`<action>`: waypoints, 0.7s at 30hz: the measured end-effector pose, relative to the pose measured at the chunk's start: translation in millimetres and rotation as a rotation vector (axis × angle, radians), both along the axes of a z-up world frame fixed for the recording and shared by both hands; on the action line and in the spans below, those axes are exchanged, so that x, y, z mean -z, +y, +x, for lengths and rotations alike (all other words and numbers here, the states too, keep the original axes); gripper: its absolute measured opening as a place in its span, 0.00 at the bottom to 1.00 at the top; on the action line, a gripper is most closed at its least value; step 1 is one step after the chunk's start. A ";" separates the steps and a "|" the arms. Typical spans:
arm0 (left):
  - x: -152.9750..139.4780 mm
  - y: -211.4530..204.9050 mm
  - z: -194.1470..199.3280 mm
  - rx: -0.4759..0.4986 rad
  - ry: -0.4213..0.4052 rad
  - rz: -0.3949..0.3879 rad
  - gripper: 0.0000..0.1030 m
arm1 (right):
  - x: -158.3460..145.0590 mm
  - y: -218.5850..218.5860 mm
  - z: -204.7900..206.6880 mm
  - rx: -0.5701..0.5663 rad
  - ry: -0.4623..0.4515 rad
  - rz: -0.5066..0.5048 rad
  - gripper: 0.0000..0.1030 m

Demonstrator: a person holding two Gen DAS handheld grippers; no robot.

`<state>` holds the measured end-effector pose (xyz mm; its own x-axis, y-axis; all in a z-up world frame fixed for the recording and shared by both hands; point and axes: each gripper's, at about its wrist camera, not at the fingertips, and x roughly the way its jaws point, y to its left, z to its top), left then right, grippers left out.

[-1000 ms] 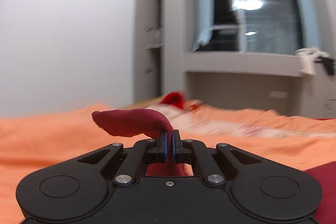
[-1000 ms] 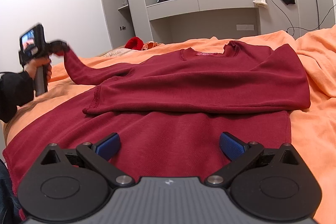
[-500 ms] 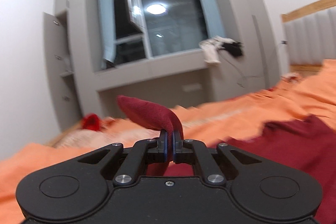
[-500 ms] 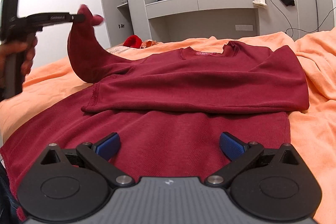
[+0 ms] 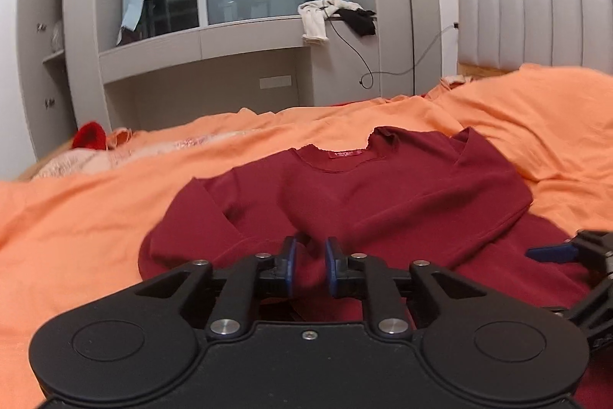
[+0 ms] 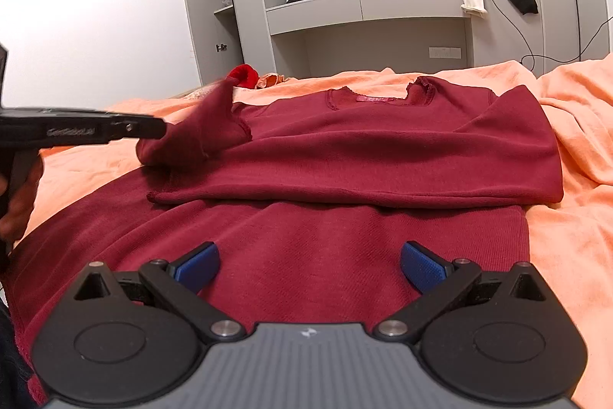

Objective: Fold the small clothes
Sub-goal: 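Lift the sleeve over the sweater body and open the left gripper, then withdraw the left tool from the folded sleeve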

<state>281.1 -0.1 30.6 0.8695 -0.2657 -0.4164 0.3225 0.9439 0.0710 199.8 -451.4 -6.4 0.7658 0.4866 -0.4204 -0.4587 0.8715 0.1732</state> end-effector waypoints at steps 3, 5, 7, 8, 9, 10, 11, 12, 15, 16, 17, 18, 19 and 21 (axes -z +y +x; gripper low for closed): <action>-3.8 5.2 -10.7 -0.017 0.022 -0.039 0.27 | 0.0 0.1 0.2 0.001 -0.001 -0.002 1.00; -10.5 9.8 -18.8 -0.056 0.017 -0.071 0.45 | -0.2 1.0 -0.3 0.002 -0.002 -0.007 1.00; -20.6 12.0 -22.5 -0.123 -0.006 -0.112 0.60 | -0.2 1.9 -0.3 0.003 -0.002 -0.012 1.00; -23.4 14.1 -23.3 -0.161 -0.018 -0.135 0.67 | -0.1 2.1 0.1 0.004 -0.002 -0.014 1.00; -25.2 16.6 -22.9 -0.200 -0.024 -0.159 0.70 | -0.2 2.1 0.2 0.005 -0.002 -0.016 1.00; -26.9 19.3 -21.2 -0.244 -0.025 -0.185 0.78 | -0.4 2.6 0.0 0.005 -0.001 -0.017 1.00; -29.9 22.4 -19.4 -0.287 -0.026 -0.209 0.85 | -0.5 2.4 -0.1 0.004 0.000 -0.016 1.00; -31.1 25.8 -16.5 -0.334 -0.029 -0.233 0.87 | -0.7 1.8 -0.1 0.003 0.001 -0.014 1.00; -27.2 38.0 -6.0 -0.414 -0.016 -0.294 0.91 | -3.9 -3.9 -0.4 -0.014 -0.003 0.016 1.00; -25.4 44.3 -3.4 -0.411 -0.005 -0.319 0.91 | -6.0 -7.6 -1.8 -0.034 -0.010 0.039 1.00; -21.4 51.0 -0.6 -0.396 0.006 -0.349 0.91 | -8.6 -12.1 -3.0 -0.061 -0.016 0.066 1.00; -18.3 57.3 4.1 -0.386 0.027 -0.372 0.92 | -11.3 -15.8 -3.7 -0.080 -0.018 0.093 1.00; -16.4 62.6 10.3 -0.388 0.056 -0.384 0.93 | -14.0 -19.8 -4.7 -0.094 -0.019 0.120 1.00; -13.6 70.7 21.7 -0.381 0.088 -0.391 0.98 | -18.7 -24.7 -4.2 -0.106 -0.014 0.150 1.00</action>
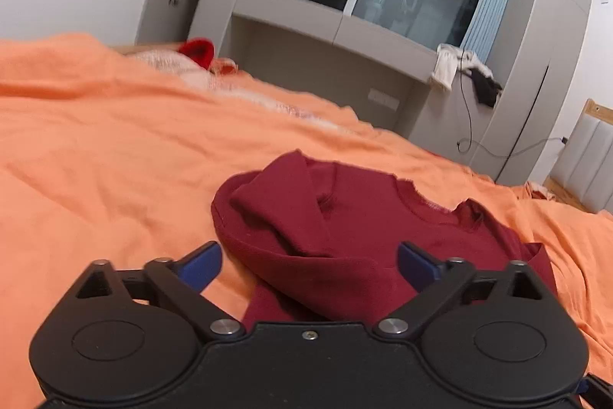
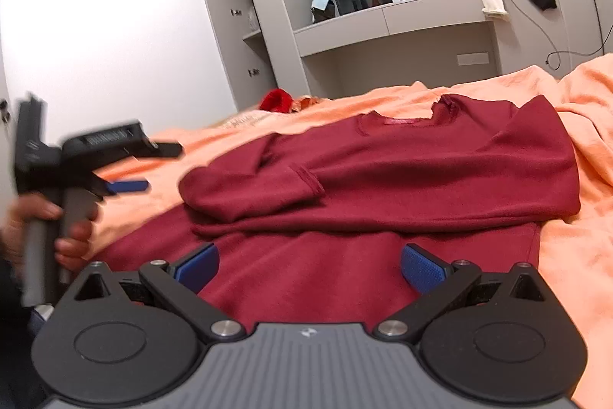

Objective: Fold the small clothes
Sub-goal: 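Withdraw the left tool from the folded sleeve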

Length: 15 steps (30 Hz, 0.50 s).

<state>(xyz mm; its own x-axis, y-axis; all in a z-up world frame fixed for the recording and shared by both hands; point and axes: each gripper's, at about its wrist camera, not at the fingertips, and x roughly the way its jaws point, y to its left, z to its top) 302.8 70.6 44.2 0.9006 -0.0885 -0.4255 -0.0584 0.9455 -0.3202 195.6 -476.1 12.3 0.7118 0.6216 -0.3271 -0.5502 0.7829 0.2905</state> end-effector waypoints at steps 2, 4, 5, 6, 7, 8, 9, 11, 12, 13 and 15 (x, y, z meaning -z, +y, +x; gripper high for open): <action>0.9 8.1 9.0 -0.023 0.015 -0.002 0.99 | -5.2 -0.4 4.2 0.009 0.015 0.013 1.00; 1.3 15.7 14.8 -0.054 0.025 -0.016 0.99 | -11.9 2.0 13.4 0.020 0.048 0.029 1.00; 1.3 19.8 17.2 -0.073 0.031 -0.025 0.99 | -15.9 3.7 19.7 0.024 0.065 0.042 1.00; 1.7 24.6 19.7 -0.100 0.044 -0.029 0.99 | -19.8 6.8 27.1 0.027 0.083 0.048 1.00; 2.9 28.2 21.5 -0.129 0.063 -0.023 0.99 | -22.6 12.2 35.4 0.041 0.099 0.044 1.00; 4.5 31.6 23.1 -0.157 0.083 -0.014 0.99 | -25.7 17.4 43.2 0.066 0.107 0.034 1.00; 6.6 34.8 24.9 -0.187 0.108 -0.001 0.99 | -27.7 23.6 50.4 0.082 0.108 0.025 1.00; 9.3 41.9 29.1 -0.233 0.161 0.018 0.99 | -30.7 37.9 67.1 0.078 0.105 0.014 1.00; 10.2 46.1 30.1 -0.249 0.174 0.013 0.99 | -31.4 44.9 76.3 0.069 0.113 0.018 1.00; 10.2 50.5 30.2 -0.259 0.178 -0.001 0.99 | -31.2 50.8 84.2 0.061 0.126 0.021 0.99; 8.7 57.8 28.6 -0.270 0.182 -0.037 0.99 | -28.6 66.1 100.0 0.046 0.172 0.006 0.96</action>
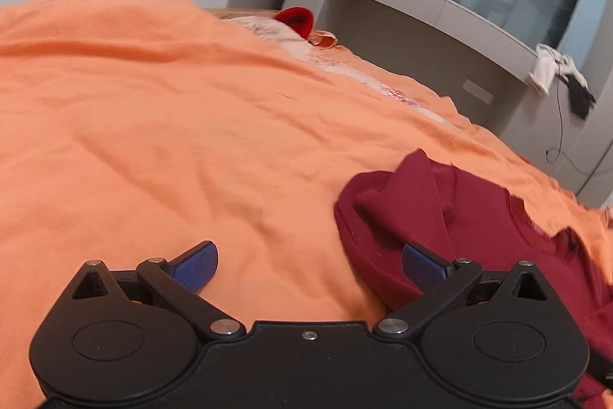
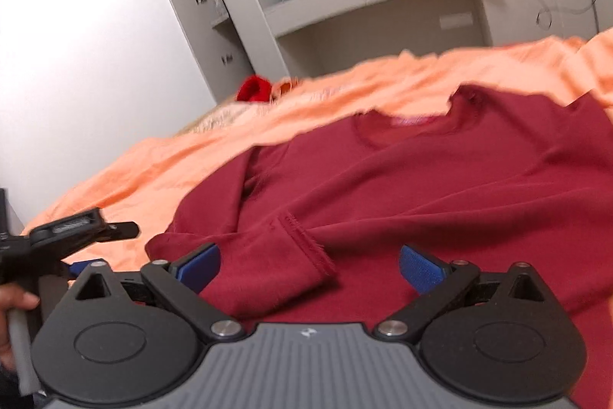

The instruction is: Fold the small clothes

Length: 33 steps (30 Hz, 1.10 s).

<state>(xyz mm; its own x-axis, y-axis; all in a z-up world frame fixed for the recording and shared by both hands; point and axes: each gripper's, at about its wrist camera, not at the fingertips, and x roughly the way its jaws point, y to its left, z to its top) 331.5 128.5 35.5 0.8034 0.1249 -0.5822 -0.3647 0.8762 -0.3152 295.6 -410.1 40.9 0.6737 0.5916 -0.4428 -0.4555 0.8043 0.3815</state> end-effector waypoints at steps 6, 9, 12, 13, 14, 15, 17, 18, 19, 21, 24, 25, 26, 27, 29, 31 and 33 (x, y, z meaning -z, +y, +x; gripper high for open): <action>-4.9 5.6 -4.8 0.019 0.007 -0.065 0.99 | 12.5 24.5 16.5 -0.043 0.053 -0.023 0.72; -5.3 5.9 -6.6 0.029 0.008 -0.074 0.99 | 10.6 29.1 11.7 -0.049 0.021 -0.046 0.37; -5.0 7.2 -7.2 0.027 0.012 -0.082 0.99 | 2.7 33.7 8.3 -0.068 -0.030 -0.069 0.16; -5.0 7.8 -7.5 0.025 0.013 -0.084 0.99 | -2.3 36.7 5.6 -0.067 -0.055 -0.086 0.15; -5.0 8.7 -7.7 0.023 0.013 -0.087 0.99 | -7.9 37.0 1.0 -0.060 -0.091 -0.100 0.12; -4.7 9.2 -6.7 0.020 0.014 -0.088 0.99 | -14.5 35.4 -5.2 -0.051 -0.132 -0.100 0.11; -4.6 10.2 -6.4 0.017 0.015 -0.091 0.99 | -29.7 27.4 -22.2 -0.041 -0.236 -0.082 0.11; -4.2 11.0 -6.5 0.016 0.015 -0.091 0.99 | -37.4 23.1 -33.4 -0.041 -0.303 -0.087 0.11; -4.1 11.0 -6.1 0.015 0.016 -0.091 0.99 | -43.9 19.3 -43.9 -0.038 -0.364 -0.104 0.11; -3.7 10.1 -4.3 0.014 0.020 -0.087 0.99 | -56.7 13.4 -68.1 -0.035 -0.508 -0.165 0.11; -3.5 9.3 -4.2 0.016 0.023 -0.079 0.99 | -64.0 8.1 -98.7 -0.069 -0.670 -0.255 0.11; -3.4 8.6 -3.8 0.016 0.024 -0.076 0.99 | -62.4 8.1 -106.9 -0.086 -0.707 -0.295 0.11; -3.4 7.7 -3.5 0.016 0.025 -0.072 0.99 | -58.6 9.9 -114.8 -0.108 -0.736 -0.339 0.11; -2.7 8.1 -3.9 0.017 0.026 -0.069 0.99 | -52.8 11.7 -121.5 -0.131 -0.756 -0.390 0.11; -2.3 8.2 -4.5 0.018 0.029 -0.065 0.99 | -37.1 18.8 -133.6 -0.165 -0.782 -0.499 0.11; -1.9 7.9 -5.0 0.020 0.031 -0.060 0.99 | -19.9 24.8 -143.8 -0.201 -0.797 -0.586 0.11; -1.2 7.8 -4.8 0.023 0.032 -0.054 0.99 | -2.6 30.8 -151.9 -0.227 -0.806 -0.657 0.11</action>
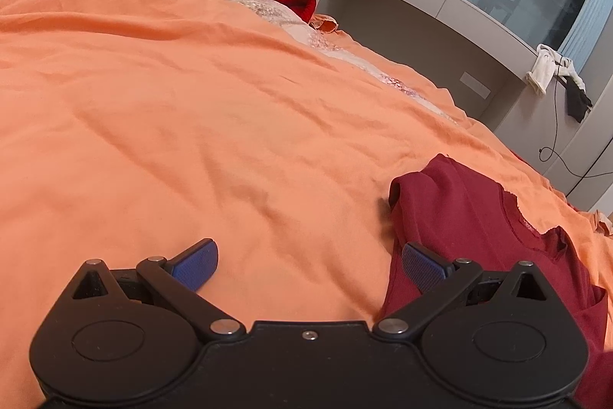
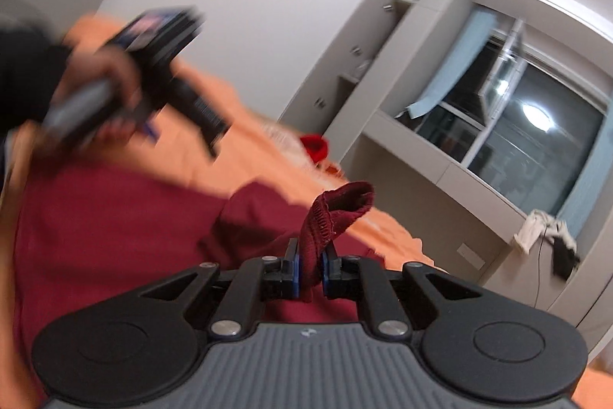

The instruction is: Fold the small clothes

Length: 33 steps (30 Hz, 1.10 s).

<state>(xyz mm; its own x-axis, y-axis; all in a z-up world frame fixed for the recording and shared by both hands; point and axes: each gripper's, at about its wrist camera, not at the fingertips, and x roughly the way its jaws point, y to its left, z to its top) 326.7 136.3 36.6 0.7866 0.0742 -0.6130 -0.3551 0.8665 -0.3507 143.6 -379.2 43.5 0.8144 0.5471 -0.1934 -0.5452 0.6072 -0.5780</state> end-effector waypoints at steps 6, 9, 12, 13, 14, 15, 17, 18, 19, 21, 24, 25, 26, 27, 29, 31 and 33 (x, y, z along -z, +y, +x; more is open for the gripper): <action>1.4 0.7 0.8 0.004 0.006 0.014 0.99 | 27.9 7.7 -9.2 0.014 0.097 -0.016 0.28; 1.7 0.6 0.7 0.007 0.008 0.018 0.99 | 31.4 -3.3 -19.4 0.004 0.164 0.041 0.35; 2.0 -0.5 1.7 0.005 0.011 0.022 0.99 | 31.5 -15.3 -34.9 -0.036 0.176 0.034 0.43; 2.0 -0.9 1.9 0.004 0.012 0.025 0.99 | 30.0 -18.3 -38.6 -0.046 0.180 0.034 0.43; 1.9 -1.0 2.3 0.005 0.012 0.027 0.99 | 28.6 -19.8 -41.2 -0.057 0.192 0.044 0.45; 2.3 -1.2 2.0 0.006 0.012 0.029 0.99 | 26.8 -21.1 -42.1 -0.072 0.213 0.065 0.52; 2.8 -1.8 1.2 0.008 0.011 0.031 0.99 | 21.2 -30.3 -42.2 -0.084 0.258 0.131 0.61; 3.0 -2.0 0.8 0.008 0.011 0.031 0.99 | 17.6 -35.2 -40.3 -0.083 0.281 0.178 0.64; 3.2 -2.2 0.7 0.009 0.012 0.033 0.99 | 13.6 -42.4 -37.7 -0.078 0.308 0.230 0.65; 4.1 -2.9 0.9 0.011 0.015 0.038 0.99 | 5.7 -55.7 -28.0 -0.056 0.367 0.343 0.77; 4.2 -4.4 0.7 0.014 0.016 0.048 0.99 | -1.8 -76.4 -9.6 0.008 0.441 0.499 0.85; 4.3 -4.9 0.7 0.015 0.018 0.052 0.99 | -3.0 -82.2 -3.6 0.013 0.470 0.538 0.85; 4.2 -5.3 0.7 0.015 0.019 0.056 0.99 | -3.5 -85.7 0.6 0.016 0.491 0.563 0.86; 4.3 -5.8 0.7 0.016 0.020 0.059 0.99 | -3.3 -88.2 4.2 0.028 0.505 0.577 0.86; 4.2 -6.6 1.5 0.019 0.018 0.063 0.99 | -0.3 -88.9 10.8 0.073 0.520 0.570 0.86; 2.8 -6.3 4.5 0.023 0.003 0.057 0.99 | 4.9 -84.8 18.1 0.104 0.545 0.550 0.81; -0.7 -5.2 10.0 0.036 -0.034 0.049 0.99 | 11.1 -78.2 25.3 0.107 0.595 0.521 0.69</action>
<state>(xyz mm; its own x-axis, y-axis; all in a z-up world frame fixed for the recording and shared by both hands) 336.6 131.1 37.4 0.8096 0.0743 -0.5823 -0.3117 0.8949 -0.3193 169.0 -457.5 32.4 0.7084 0.6111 -0.3533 -0.5962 0.7859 0.1639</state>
